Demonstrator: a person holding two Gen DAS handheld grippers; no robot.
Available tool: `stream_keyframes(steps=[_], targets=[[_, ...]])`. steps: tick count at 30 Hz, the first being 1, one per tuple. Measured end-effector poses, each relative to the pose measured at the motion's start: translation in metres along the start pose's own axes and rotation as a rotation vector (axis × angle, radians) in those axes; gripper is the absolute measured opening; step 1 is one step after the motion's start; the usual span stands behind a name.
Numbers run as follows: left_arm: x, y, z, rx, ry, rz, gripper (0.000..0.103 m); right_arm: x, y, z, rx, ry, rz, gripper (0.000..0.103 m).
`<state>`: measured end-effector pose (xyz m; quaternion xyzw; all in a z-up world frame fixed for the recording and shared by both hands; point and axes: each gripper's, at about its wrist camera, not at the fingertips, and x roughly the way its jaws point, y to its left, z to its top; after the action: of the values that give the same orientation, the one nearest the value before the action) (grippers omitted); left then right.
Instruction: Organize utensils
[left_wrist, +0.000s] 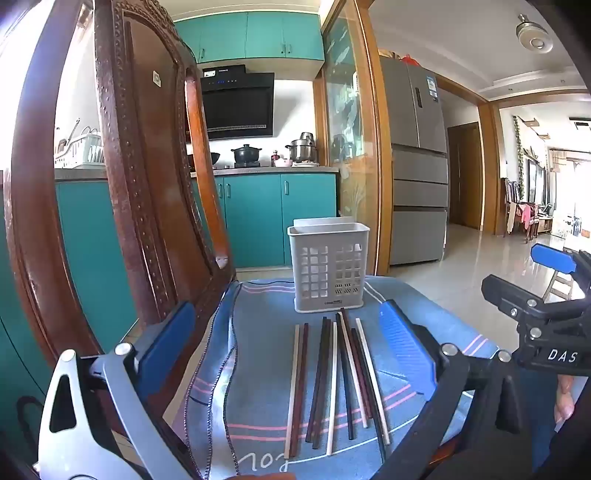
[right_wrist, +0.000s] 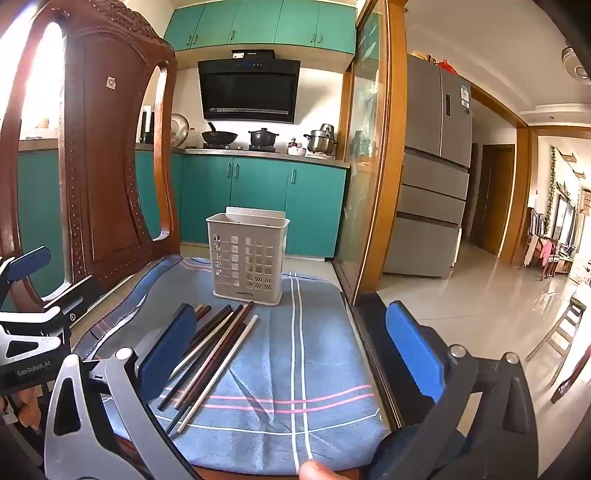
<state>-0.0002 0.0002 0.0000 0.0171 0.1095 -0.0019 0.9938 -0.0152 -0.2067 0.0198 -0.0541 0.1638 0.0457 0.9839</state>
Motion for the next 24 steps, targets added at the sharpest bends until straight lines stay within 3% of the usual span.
stream_keyframes(steps=[24], targets=[[0.003,-0.0016,-0.0012,0.005,0.018,-0.006,0.099,-0.0024,0.0013,0.0004,0.002,-0.023,-0.003,0.1]])
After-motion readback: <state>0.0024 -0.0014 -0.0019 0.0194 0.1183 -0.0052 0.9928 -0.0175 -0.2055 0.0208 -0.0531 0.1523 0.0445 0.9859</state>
